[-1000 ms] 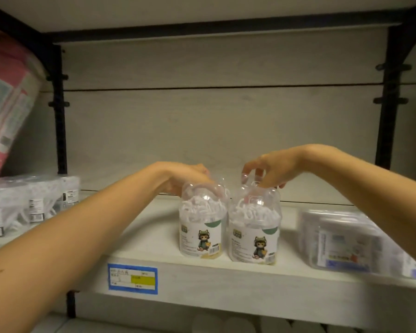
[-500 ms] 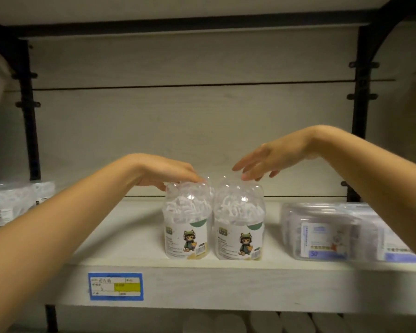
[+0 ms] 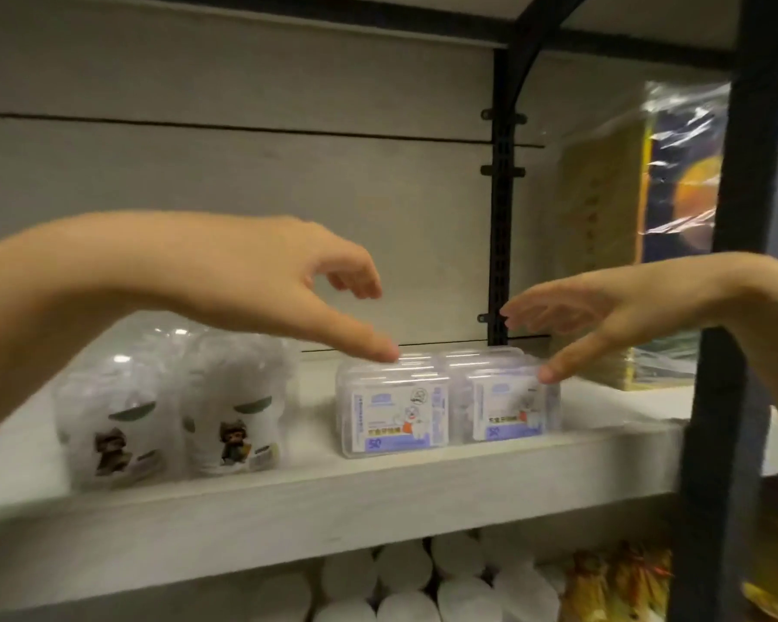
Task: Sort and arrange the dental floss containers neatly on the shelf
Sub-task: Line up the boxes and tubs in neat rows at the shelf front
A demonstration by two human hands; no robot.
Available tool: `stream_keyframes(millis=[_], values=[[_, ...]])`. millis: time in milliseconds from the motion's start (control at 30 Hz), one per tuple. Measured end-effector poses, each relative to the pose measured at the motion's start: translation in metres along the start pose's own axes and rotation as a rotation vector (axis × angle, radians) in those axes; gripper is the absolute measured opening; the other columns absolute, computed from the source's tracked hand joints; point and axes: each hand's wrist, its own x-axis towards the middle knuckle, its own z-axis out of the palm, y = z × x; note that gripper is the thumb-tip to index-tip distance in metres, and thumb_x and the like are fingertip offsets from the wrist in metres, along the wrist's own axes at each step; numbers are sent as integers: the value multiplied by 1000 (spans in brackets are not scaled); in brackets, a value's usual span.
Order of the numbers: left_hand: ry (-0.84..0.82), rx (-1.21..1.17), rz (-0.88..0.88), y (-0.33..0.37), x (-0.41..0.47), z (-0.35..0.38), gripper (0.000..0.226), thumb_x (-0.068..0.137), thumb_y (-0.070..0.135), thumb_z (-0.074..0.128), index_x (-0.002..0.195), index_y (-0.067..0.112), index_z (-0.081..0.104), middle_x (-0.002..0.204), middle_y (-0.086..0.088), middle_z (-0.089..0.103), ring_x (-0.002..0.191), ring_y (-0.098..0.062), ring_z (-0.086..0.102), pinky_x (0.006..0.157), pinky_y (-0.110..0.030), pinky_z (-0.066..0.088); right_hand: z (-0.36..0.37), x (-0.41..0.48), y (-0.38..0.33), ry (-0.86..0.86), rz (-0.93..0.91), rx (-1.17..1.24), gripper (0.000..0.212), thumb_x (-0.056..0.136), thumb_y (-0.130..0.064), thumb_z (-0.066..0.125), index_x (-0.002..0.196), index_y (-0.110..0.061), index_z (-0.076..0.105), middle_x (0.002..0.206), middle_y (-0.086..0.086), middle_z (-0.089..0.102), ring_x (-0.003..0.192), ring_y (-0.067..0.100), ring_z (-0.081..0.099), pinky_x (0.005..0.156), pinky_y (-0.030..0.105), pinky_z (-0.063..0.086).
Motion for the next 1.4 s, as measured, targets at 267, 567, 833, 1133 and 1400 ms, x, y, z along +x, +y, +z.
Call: stream_keyframes(millis=[267,567,833,1133,1400], values=[[-249,-84,-123,32,66,37,92,64,64,67,142,28,34,145,14,39,129,-4,37,104,-20,29,14,30,12,-70,-29,-146,106,63,-46,77,145,-35,11,151,-13,27,136,13,32,110,31,27],[-288,-158,-122,49,99,51,58,62,46,80,113,24,60,114,9,65,101,-8,62,91,-25,49,7,48,7,-84,-40,-176,80,55,-37,86,123,-25,45,117,-8,57,108,13,55,97,27,44],[92,-200,-83,42,68,-5,65,58,43,82,114,25,55,115,8,61,108,-10,56,99,-31,43,-23,8,-9,319,-263,12,100,44,-50,81,133,-30,39,105,-23,50,96,0,52,74,14,38],[340,-309,-214,-44,-72,-67,64,50,39,77,110,30,56,109,13,64,97,5,60,78,-5,47,-7,1,-162,546,-614,64,99,34,-59,69,128,-36,46,107,-15,53,99,9,52,77,23,36],[210,-277,-333,-170,-198,-59,70,43,48,79,107,36,57,110,17,64,94,10,58,76,-11,44,57,38,-314,351,-715,75,88,36,-63,74,116,-35,52,104,-15,60,96,4,56,83,25,43]])
